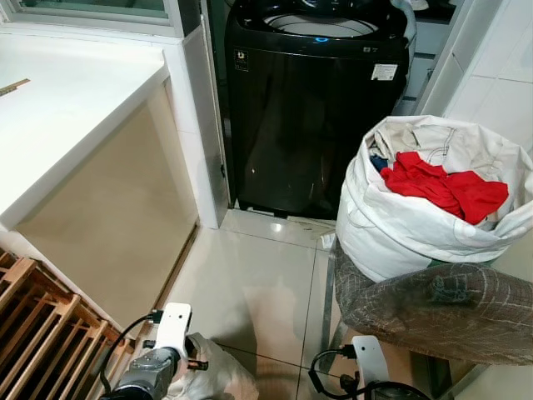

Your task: Clothes washing

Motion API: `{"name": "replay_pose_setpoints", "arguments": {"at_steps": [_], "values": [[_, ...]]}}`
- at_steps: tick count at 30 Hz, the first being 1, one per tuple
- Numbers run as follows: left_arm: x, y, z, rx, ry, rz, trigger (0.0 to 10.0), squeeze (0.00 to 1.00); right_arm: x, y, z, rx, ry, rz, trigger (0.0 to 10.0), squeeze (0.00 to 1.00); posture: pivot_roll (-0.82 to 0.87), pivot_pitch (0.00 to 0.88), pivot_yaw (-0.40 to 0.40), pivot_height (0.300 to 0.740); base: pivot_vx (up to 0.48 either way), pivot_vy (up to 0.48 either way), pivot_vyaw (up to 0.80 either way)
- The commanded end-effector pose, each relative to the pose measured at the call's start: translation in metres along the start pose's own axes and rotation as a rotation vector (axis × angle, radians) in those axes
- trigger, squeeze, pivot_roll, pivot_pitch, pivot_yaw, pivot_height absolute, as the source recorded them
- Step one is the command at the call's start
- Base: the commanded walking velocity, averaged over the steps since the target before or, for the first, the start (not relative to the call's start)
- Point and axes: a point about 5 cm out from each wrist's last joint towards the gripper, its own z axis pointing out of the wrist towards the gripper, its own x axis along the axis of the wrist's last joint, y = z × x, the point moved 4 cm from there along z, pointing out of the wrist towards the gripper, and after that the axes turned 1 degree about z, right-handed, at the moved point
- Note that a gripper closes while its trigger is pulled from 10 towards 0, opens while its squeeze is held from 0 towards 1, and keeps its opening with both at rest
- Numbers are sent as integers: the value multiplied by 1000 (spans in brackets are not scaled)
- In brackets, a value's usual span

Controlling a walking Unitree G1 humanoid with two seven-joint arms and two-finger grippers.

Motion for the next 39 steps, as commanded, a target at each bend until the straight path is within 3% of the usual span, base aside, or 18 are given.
{"name": "replay_pose_setpoints", "arguments": {"at_steps": [1, 4, 12, 14, 15, 17, 18, 19, 22, 23, 24, 26, 28, 30, 31, 32, 36, 39], "values": [[29, 5, 5, 35, -33, 188, 10000, 0, -22, 50, -10, -206, 18, 204, 10000, 0, -142, 0, 131, 740, 0, 0, 0], [21, 14, 6, 12, -36, 255, 10000, 0, -37, 58, -13, -220, -22, 144, 10000, 0, -107, 0, 90, 740, 0, 0, 0], [22, 13, 6, 16, -35, 256, 10000, 0, -36, 57, -13, -217, -12, 135, 10000, 0, -102, 0, 89, 740, 0, 0, 0], [24, 12, 6, 18, -22, 240, 10000, 0, -29, 57, -12, -218, 18, 114, 10000, 0, -101, 0, 89, 740, 0, 0, 0], [33, 7, 5, 35, 26, 217, 10000, 0, -13, 48, -10, -175, 75, 3, 10000, 0, -109, 0, 94, 740, 0, 0, 0], [36, 5, 5, 43, 42, 209, 10000, 0, -7, 44, -9, -156, 93, -39, 10000, 0, -109, 0, 94, 740, 0, 0, 0], [47, 0, 3, 55, 105, 194, 10000, 0, 10, 29, -7, -66, 152, -89, 10000, 0, -112, 0, 96, 740, 0, 0, 0], [47, 0, 3, 55, 105, 194, 10000, 0, 10, 29, -7, -66, 152, -89, 10000, 0, -112, 0, 96, 740, 0, 0, 0], [63, -9, -3, 67, 211, 204, 10000, 0, 49, 6, -11, 76, 299, -156, 10000, 0, -104, 0, 85, 740, 0, 0, 0], [70, -14, -6, 79, 256, 213, 10000, 0, 64, -2, -18, 125, 364, -173, 10000, 0, -97, 0, 81, 740, 0, 0, 0], [85, -24, -14, 112, 344, 265, 10000, 0, 88, -15, -39, 216, 476, -199, 10000, 0, -88, 0, 74, 740, 0, 0, 0], [92, -28, -19, 134, 384, 305, 10000, 0, 95, -19, -49, 247, 511, -207, 10000, 0, -84, 0, 71, 740, 0, 0, 0], [106, -36, -29, 191, 467, 384, 10000, 0, 106, -28, -69, 315, 572, -213, 10000, 0, -75, 0, 70, 740, 0, 0, 0], [121, -51, -42, 273, 531, 455, 10000, 0, 125, -39, -103, 378, 676, -248, 10000, 0, -73, 0, 74, 740, 0, 0, 0], [121, -51, -42, 273, 531, 455, 10000, 0, 125, -39, -103, 378, 676, -248, 10000, 0, -73, 0, 74, 740, 0, 0, 0], [127, -57, -47, 279, 543, 514, 10000, 0, 133, -42, -117, 399, 726, -252, 10000, 0, -74, 0, 77, 740, 0, 0, 0], [145, -80, -62, 380, 599, 491, 10000, 0, 145, -42, -140, 402, 798, -254, 10000, 0, -77, 0, 83, 740, 0, 0, 0], [173, -72, -78, 312, 730, 410, 10000, 0, 160, -39, -166, 367, 867, -226, 10000, 0, -76, 0, 90, 740, 0, 0, 0]]}}
